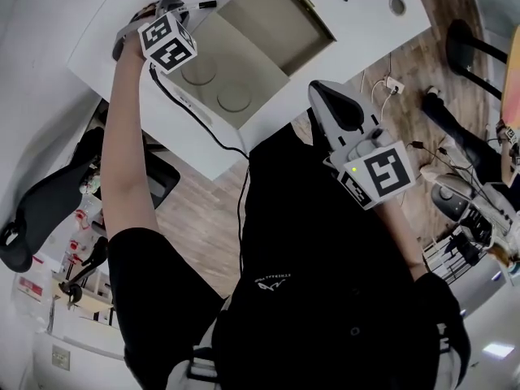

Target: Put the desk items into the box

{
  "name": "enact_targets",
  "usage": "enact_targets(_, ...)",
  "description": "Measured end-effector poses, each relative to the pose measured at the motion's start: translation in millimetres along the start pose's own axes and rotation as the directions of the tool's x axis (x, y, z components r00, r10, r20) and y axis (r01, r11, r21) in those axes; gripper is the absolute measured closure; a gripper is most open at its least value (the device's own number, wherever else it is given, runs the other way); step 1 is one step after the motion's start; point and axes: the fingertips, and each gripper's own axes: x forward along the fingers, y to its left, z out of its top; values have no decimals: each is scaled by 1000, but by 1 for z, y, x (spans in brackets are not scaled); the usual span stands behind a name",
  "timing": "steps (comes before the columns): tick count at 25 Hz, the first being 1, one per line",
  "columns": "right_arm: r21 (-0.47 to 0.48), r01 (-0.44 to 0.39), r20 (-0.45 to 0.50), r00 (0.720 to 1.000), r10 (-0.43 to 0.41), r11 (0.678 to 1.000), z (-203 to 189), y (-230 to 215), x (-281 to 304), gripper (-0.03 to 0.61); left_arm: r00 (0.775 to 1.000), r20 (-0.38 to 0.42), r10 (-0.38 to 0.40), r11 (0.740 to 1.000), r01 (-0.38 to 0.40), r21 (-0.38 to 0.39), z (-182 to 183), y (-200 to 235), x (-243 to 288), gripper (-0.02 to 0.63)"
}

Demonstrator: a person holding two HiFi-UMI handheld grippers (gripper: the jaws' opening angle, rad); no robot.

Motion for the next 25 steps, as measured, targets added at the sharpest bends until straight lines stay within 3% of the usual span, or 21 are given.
enact_targets(10,-39,-31,24,999,32,999,13,8,-9,580,997,0,81,979,-80,-186,-8,-3,-20,540)
enact_targets(18,-63,-93,64,993,97,994,22,11,-16,580,982,15,189,934,-175,-312,-3,-9,-71,540)
enact_targets(25,-94,-191,96,975,200,977,28,19,-35,580,967,-19,255,883,-241,-403,1,-25,-114,540)
